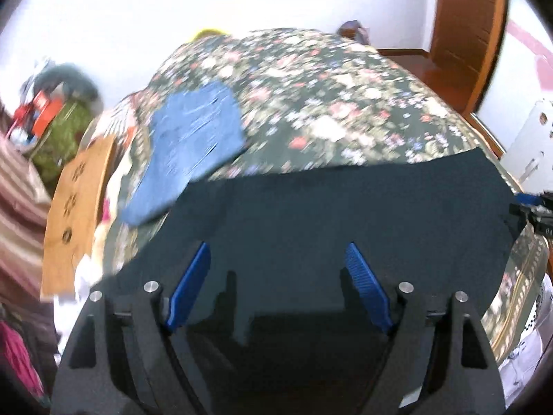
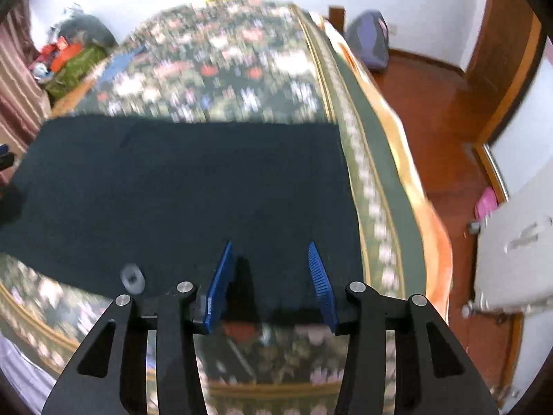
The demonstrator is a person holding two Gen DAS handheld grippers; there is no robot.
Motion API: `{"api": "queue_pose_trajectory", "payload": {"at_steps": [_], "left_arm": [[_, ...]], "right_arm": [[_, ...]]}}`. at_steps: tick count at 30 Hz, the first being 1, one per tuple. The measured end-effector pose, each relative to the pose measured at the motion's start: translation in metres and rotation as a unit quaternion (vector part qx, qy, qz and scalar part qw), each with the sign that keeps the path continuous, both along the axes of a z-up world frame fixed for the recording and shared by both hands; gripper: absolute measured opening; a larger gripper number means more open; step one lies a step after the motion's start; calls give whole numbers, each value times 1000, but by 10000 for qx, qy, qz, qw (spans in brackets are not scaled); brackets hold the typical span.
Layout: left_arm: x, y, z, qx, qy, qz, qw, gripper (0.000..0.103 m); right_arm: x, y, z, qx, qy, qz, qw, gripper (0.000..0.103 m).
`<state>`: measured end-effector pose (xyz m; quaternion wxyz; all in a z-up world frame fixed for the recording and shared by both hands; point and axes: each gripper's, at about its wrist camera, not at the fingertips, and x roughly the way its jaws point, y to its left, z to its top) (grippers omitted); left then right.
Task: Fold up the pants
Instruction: 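Press both open grippers along the black pants to flatten them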
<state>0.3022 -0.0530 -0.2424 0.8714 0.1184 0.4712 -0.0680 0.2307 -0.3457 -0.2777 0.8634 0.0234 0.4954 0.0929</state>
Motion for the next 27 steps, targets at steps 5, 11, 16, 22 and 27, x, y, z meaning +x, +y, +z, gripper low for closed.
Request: {"api": "queue_pose_trajectory", "payload": {"at_steps": [5, 11, 16, 22, 27], "left_arm": [[34, -35, -14, 267, 114, -260, 9992, 82], [66, -54, -44, 26, 708, -496, 9963, 82], [74, -63, -67, 448, 531, -550, 9961, 85], [90, -37, -76, 694, 287, 71, 9972, 86], [93, -34, -75, 753, 255, 125, 9968, 86]], "right_arm": [[34, 7, 11, 95, -214, 121, 9997, 42], [59, 41, 9, 635, -101, 790, 9948, 42], [59, 105, -8, 558, 4, 1762, 9828, 42], [73, 104, -37, -552, -40, 1474, 9875, 43], [79, 57, -39, -1330, -131, 779, 9880, 43]]}}
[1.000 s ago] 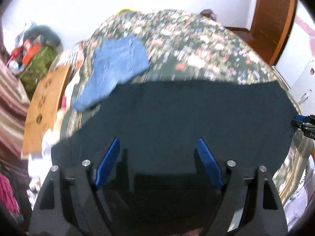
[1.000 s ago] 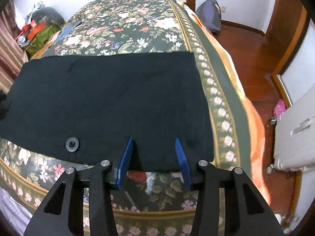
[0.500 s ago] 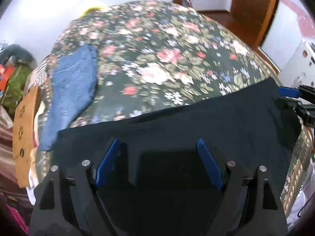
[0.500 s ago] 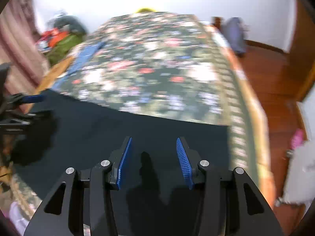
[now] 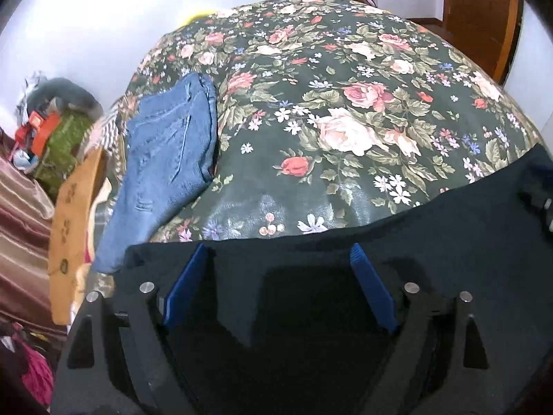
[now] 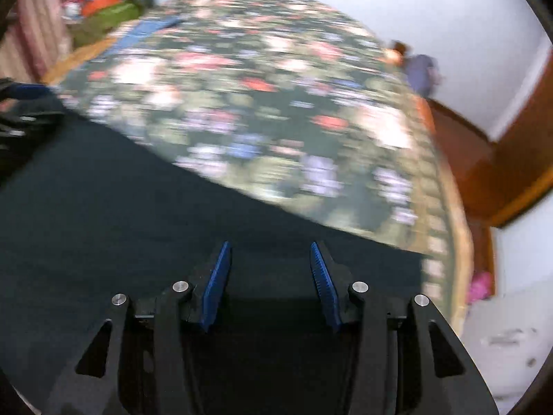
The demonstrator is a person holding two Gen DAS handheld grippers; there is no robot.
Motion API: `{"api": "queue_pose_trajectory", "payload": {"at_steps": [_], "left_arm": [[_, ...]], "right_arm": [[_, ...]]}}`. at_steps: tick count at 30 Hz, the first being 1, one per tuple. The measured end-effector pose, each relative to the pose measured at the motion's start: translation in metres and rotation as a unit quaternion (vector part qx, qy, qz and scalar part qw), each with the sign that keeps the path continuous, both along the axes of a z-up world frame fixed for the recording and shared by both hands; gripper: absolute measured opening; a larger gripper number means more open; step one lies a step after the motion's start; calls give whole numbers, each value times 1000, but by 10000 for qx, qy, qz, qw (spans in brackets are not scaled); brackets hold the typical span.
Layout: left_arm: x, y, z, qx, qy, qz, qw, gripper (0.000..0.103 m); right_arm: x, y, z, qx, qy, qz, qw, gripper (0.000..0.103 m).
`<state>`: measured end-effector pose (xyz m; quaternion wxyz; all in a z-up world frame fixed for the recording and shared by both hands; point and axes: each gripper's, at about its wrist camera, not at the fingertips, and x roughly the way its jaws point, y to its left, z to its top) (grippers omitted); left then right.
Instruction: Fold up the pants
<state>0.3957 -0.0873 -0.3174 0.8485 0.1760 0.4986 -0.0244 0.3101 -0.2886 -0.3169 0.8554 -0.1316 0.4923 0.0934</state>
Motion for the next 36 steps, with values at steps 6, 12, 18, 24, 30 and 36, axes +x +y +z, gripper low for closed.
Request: {"api": "queue_pose_trajectory", "payload": {"at_steps": [6, 12, 18, 24, 30, 36], "left_arm": [[-10, -13, 20, -158, 103, -65, 9998, 85], [-41, -41, 56, -535, -92, -428, 9976, 86], [-74, -83, 67, -780, -7, -961, 9923, 86], [-100, -124, 43, -991, 510, -1497, 9824, 86], [-107, -148, 10, -963, 1146, -1705, 9739, 77], [-110, -157, 2, -899, 1008, -1786, 9746, 70]], "right_arm": [[-35, -55, 37, 644, -26, -620, 9960, 46], [-87, -78, 68, 1336, -173, -876, 9870, 47], [-121, -74, 67, 1356, -506, -1266, 9813, 63], [-142, -80, 35, 1924, -161, -1725, 9659, 63], [-148, -96, 2, 2691, 175, -2317, 9347, 63], [-137, -101, -3, 2686, -54, -2488, 9305, 64]]}}
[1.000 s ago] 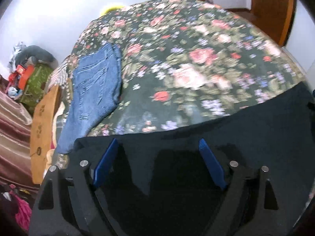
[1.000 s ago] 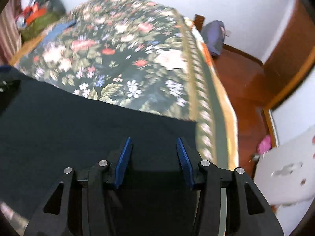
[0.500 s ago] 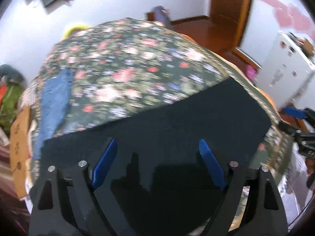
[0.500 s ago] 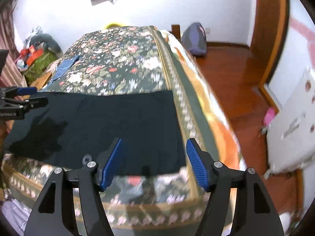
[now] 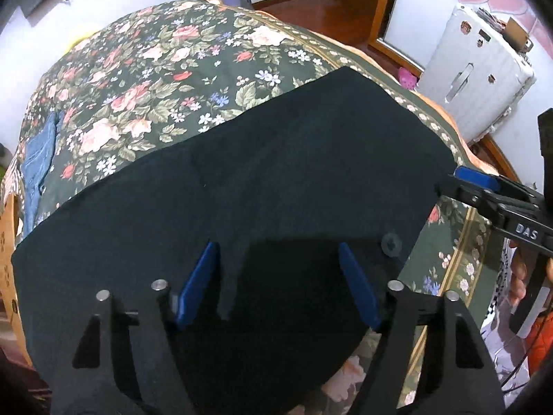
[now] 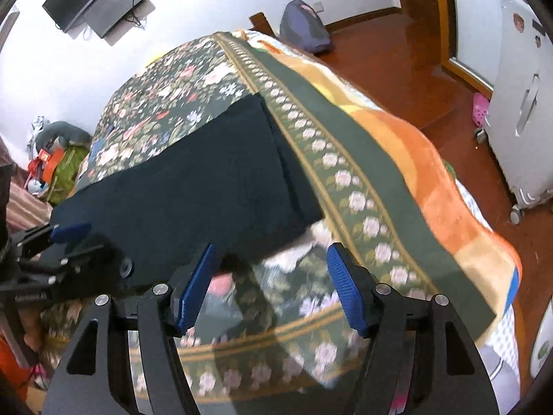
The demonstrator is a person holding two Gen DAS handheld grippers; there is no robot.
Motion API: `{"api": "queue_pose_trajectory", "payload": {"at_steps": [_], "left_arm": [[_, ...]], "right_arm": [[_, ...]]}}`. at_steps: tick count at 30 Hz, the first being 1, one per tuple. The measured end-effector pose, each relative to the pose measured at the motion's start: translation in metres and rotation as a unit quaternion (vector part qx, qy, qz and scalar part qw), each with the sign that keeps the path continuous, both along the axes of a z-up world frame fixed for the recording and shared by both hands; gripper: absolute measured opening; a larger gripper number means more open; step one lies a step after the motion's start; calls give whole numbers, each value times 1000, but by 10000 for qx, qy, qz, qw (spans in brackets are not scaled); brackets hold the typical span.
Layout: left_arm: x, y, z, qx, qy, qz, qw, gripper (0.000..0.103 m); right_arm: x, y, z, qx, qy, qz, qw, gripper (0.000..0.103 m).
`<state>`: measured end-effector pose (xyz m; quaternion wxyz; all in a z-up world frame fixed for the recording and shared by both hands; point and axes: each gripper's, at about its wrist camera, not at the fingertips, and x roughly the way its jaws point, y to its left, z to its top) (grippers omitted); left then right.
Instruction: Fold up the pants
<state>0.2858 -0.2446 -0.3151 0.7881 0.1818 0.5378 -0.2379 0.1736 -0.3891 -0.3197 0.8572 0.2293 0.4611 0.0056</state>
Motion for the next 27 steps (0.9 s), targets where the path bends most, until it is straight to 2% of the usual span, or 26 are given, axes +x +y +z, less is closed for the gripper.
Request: {"api": "queue_pose_trajectory", "payload": {"at_steps": [4, 7, 10, 15, 17, 21, 24, 27], "left_arm": [[5, -2, -5, -20, -45, 104, 9999, 63], [8, -4, -7, -26, -62, 115, 9999, 59], [11, -4, -9, -69, -36, 151, 9999, 58], [12, -5, -9, -110, -27, 175, 9998, 56], [12, -3, -8, -145, -2, 191, 9997, 54], [11, 3, 1, -287, 59, 257, 9992, 53], [8, 10, 10, -419, 21, 350, 9985, 53], [3, 21, 27, -500, -188, 437, 9976, 53]], "right_arm": [[8, 1, -5, -134, -85, -94, 9998, 63], [12, 3, -5, -449, -109, -116, 9989, 51], [12, -4, -5, -444, -142, -175, 9988, 40], [7, -1, 2, -714, -234, -105, 9971, 28], [4, -2, 8, -711, -287, -128, 9970, 11], [-3, -13, 24, -212, -453, -211, 9985, 9], [-7, -7, 39, -259, -626, -153, 9976, 8], [-7, 4, 53, -236, -759, -60, 9968, 8]]}}
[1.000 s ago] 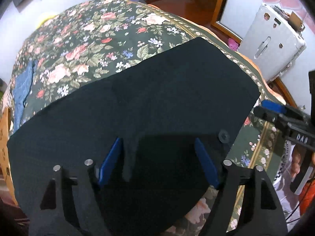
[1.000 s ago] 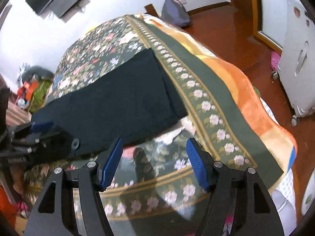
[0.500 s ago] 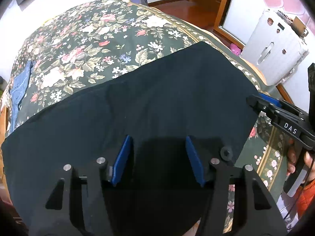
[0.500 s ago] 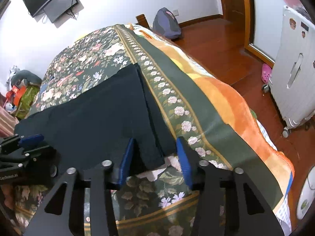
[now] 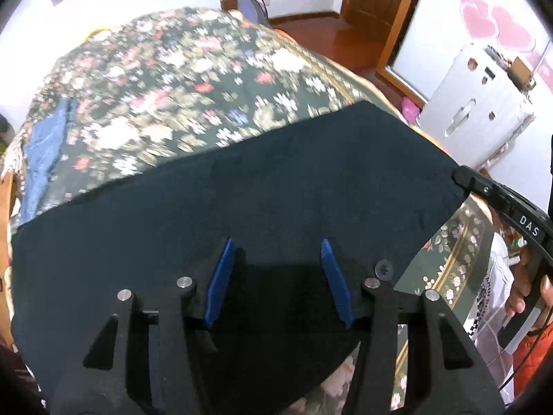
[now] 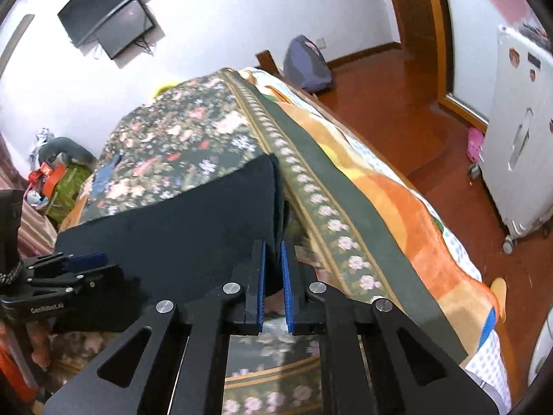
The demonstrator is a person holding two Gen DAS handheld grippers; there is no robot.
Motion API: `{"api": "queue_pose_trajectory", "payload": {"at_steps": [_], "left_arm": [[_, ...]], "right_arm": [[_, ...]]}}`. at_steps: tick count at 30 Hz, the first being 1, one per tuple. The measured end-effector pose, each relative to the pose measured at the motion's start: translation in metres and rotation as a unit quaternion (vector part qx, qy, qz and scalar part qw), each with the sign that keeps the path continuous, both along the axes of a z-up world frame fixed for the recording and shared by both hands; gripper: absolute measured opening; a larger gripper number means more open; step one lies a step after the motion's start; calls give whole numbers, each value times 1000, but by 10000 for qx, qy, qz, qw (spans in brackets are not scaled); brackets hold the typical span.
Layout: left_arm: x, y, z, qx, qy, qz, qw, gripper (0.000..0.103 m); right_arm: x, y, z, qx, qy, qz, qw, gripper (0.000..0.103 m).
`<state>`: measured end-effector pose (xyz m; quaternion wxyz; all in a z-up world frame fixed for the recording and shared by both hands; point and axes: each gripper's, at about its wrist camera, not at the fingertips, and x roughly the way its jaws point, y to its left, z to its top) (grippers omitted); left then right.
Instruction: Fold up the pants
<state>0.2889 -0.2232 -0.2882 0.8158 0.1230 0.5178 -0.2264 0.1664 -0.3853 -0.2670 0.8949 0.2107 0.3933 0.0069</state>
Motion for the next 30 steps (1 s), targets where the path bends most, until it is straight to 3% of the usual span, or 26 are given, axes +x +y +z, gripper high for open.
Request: {"api": "queue_pose_trajectory", "payload": {"at_steps": [7, 16, 25, 30], "left_arm": [[-8, 42, 51, -358, -445, 312, 9979, 53], [-24, 129, 109, -835, -1112, 920, 9860, 55], [-42, 223, 129, -1085, -1392, 1570, 9717, 55], [-54, 267, 128, -1141, -1460, 1935, 9634, 55]], "right_arm": [[2, 42, 57, -47, -741, 406, 9964, 7], [22, 110, 109, 25, -1419, 1128, 9834, 5], [33, 188, 126, 173, -1512, 2026, 9674, 5], [35, 254, 107, 243, -1149, 2819, 9522, 5]]}}
